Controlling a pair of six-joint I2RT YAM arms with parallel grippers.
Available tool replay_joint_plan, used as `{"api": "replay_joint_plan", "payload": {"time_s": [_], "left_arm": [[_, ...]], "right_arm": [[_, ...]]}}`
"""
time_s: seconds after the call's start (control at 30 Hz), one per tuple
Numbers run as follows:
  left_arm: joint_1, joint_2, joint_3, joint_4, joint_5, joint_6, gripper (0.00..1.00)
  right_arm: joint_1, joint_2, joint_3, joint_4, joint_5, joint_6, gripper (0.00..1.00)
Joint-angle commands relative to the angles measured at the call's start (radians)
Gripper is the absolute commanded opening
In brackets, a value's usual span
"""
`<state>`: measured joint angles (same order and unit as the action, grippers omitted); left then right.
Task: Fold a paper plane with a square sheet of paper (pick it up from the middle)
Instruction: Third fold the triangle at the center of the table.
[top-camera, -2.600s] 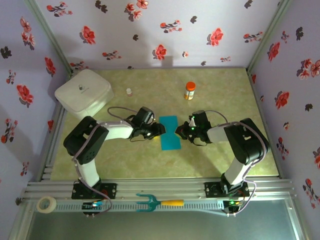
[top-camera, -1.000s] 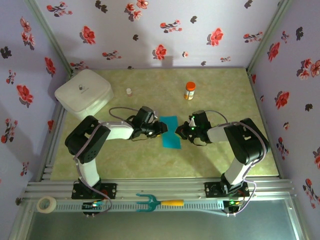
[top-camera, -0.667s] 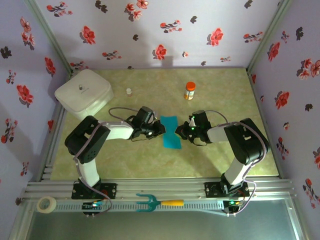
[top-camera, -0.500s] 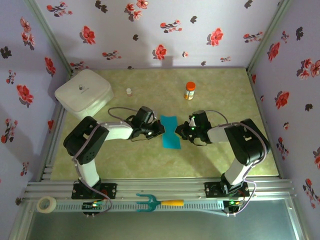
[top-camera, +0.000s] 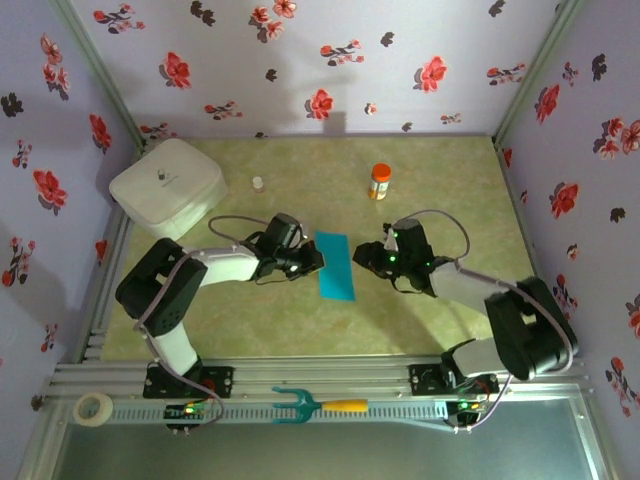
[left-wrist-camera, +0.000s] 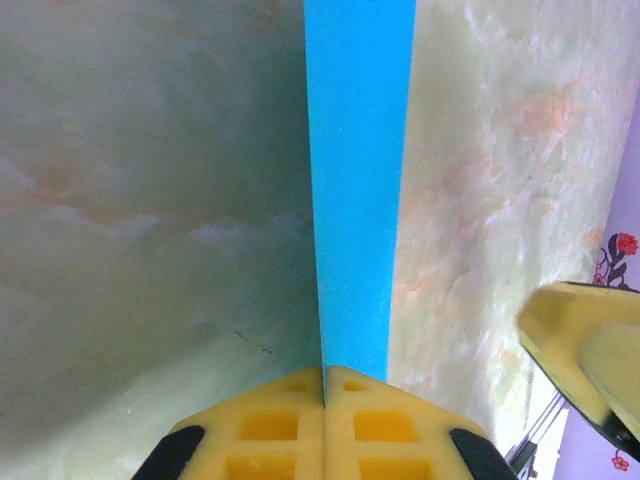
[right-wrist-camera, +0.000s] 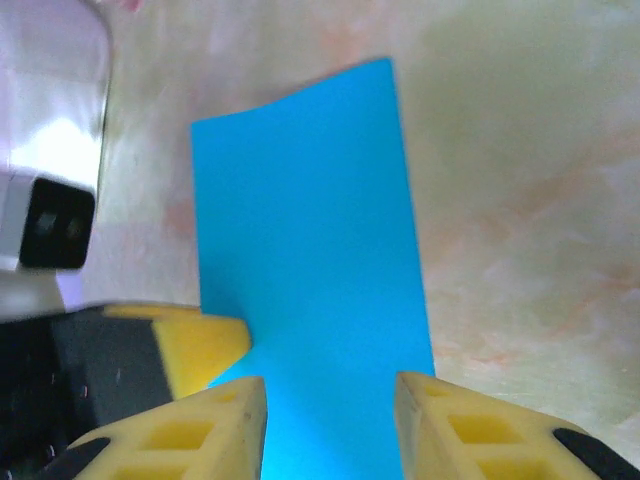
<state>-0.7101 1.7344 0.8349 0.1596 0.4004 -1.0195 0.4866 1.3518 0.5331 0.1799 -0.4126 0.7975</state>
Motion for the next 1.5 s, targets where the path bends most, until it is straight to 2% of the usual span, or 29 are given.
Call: {"api": "replay_joint_plan", "payload": {"time_s": [0.0, 0.1, 0.23, 0.43, 0.7, 0.97, 1.23, 1.33, 1.47], "left_arm": [[0.009, -0.030, -0.008, -0.024, -0.002, 0.003, 0.01], [0.012, -0.031, -0.005, -0.025, 0.000, 0.003, 0.01], [0.012, -0.027, 0.000, -0.025, 0.002, 0.000, 0.01], [0.013, -0.025, -0.003, -0.008, 0.007, -0.010, 0.02], [0.014, -0.024, -0.014, 0.024, 0.017, -0.033, 0.02], [0.013, -0.025, -0.016, 0.028, 0.019, -0.036, 0.02], [0.014, -0.024, -0.019, 0.030, 0.021, -0.035, 0.01], [0.013, -0.024, -0.019, 0.029, 0.021, -0.034, 0.01], [0.014, -0.025, -0.018, 0.027, 0.021, -0.033, 0.01]], "right_arm": [[0.138, -0.105, -0.039, -0.041, 0.206, -0.276, 0.40], [0.282, -0.171, -0.067, -0.023, 0.370, -0.449, 0.44], [0.384, -0.177, -0.097, 0.037, 0.416, -0.585, 0.52], [0.541, -0.146, -0.097, 0.059, 0.516, -0.773, 0.54], [0.696, -0.043, -0.077, 0.114, 0.740, -0.922, 0.57], [0.751, 0.081, -0.046, 0.188, 0.945, -0.991, 0.59], [0.771, 0.180, -0.017, 0.228, 0.997, -1.012, 0.57], [0.771, 0.152, -0.031, 0.225, 1.002, -0.992, 0.53], [0.772, 0.118, -0.043, 0.196, 1.006, -0.961, 0.41]]}}
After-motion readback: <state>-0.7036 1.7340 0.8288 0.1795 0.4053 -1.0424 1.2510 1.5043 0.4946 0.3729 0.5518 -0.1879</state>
